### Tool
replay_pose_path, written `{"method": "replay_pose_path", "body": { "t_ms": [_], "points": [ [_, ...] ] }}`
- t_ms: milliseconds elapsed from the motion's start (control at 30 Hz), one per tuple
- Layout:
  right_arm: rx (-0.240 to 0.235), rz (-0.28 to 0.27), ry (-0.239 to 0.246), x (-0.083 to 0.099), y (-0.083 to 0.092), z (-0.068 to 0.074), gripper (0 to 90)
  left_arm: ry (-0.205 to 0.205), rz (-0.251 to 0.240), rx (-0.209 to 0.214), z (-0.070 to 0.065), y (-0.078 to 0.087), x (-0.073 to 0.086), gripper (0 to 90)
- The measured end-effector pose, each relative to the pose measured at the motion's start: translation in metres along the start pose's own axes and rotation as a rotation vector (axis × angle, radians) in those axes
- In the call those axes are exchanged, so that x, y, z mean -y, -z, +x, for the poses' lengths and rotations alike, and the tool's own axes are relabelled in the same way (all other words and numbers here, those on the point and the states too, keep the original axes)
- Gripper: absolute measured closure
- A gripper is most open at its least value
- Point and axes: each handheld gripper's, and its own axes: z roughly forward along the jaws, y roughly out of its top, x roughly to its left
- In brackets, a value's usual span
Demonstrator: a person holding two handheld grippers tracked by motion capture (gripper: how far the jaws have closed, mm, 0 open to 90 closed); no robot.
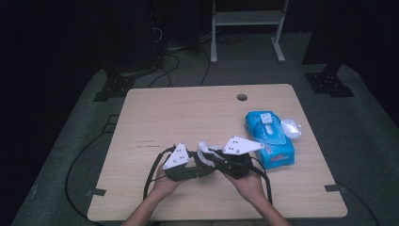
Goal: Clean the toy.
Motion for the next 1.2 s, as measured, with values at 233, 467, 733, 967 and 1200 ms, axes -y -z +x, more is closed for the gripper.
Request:
{"method": "replay_pose_path", "body": {
  "t_ms": [233, 467, 733, 967, 1200],
  "points": [
    [0.028, -0.016, -0.075, 0.009, 0.006, -0.013, 85.1, -0.006, -0.007, 0.006, 0.000, -0.001, 0.000, 57.6],
    [0.025, -0.023, -0.087, 0.012, 0.004, -0.020, 85.0, 0.012, -0.011, 0.001, 0.002, 0.001, 0.002, 57.5],
    [0.009, -0.014, -0.031, 0.005, 0.003, -0.008, 85.0, 0.012, -0.019, 0.010, 0.003, 0.001, 0.003, 57.5],
    [0.058, 0.008, -0.111, 0.018, 0.008, -0.027, 85.0, 0.015, -0.015, 0.005, 0.006, 0.003, 0.003, 57.5],
    [0.021, -0.022, -0.088, 0.011, 0.007, -0.019, 85.0, 0.017, -0.014, 0.006, 0.005, 0.002, 0.002, 57.5]
  ]
}}
